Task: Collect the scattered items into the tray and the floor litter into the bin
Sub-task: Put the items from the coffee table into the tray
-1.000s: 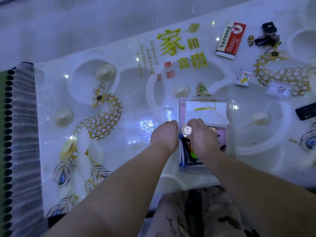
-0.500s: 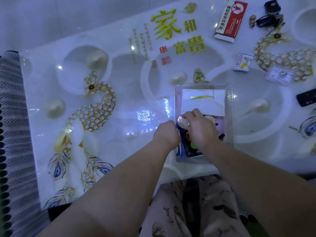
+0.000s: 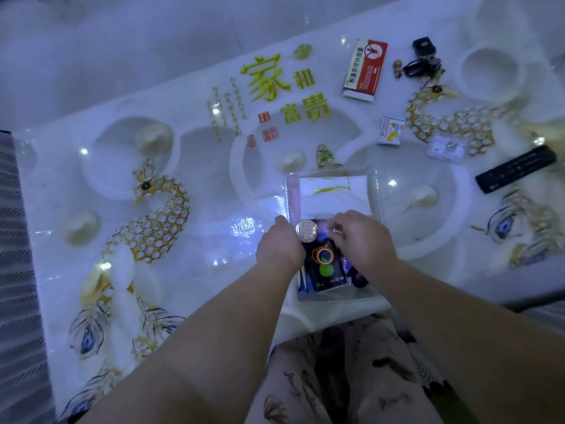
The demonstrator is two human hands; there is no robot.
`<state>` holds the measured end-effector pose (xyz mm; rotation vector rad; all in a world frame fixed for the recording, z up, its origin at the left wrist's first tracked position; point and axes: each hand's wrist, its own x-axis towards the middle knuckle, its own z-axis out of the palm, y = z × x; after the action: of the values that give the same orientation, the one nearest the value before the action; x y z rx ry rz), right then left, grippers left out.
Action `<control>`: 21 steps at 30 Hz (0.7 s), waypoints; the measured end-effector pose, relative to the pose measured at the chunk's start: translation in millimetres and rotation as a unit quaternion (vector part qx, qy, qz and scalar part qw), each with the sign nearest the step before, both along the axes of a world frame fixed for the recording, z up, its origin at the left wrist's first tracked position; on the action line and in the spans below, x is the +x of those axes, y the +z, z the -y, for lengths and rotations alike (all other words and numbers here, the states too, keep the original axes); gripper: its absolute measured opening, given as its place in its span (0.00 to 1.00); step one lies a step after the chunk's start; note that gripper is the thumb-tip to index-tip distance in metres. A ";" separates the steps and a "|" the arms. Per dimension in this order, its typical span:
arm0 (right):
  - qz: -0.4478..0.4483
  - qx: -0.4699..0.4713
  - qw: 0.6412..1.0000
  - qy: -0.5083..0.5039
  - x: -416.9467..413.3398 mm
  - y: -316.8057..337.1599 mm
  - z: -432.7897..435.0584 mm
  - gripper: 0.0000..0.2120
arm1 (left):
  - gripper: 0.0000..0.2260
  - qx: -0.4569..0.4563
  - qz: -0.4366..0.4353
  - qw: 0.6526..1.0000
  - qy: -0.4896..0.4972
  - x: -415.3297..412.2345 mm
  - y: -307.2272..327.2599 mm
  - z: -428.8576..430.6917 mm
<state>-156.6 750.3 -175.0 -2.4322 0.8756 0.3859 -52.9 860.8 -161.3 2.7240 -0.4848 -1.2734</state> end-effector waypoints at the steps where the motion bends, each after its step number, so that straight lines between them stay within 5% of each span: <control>1: 0.002 -0.003 1.000 -0.020 -3.7 5.3 8.4 0.06 | 0.13 -0.009 0.019 1.000 -0.004 1.3 4.9 7.2; 6: 0.037 -0.031 0.995 -0.090 -10.3 25.6 49.4 0.06 | 0.22 -0.038 0.101 0.993 -0.056 11.0 25.0 51.4; 14: 0.041 -0.027 0.991 -0.121 -23.4 22.0 141.0 0.09 | 0.12 -0.107 0.086 0.987 -0.082 11.5 29.8 156.5; 21: 0.025 -0.015 0.987 -0.161 -5.9 9.1 240.6 0.10 | 0.13 -0.099 0.085 0.991 0.004 22.2 12.9 242.0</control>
<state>-162.5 509.7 -165.9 -2.2619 1.2353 0.1926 -30.7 618.8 -148.4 2.6740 -0.5817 -0.9384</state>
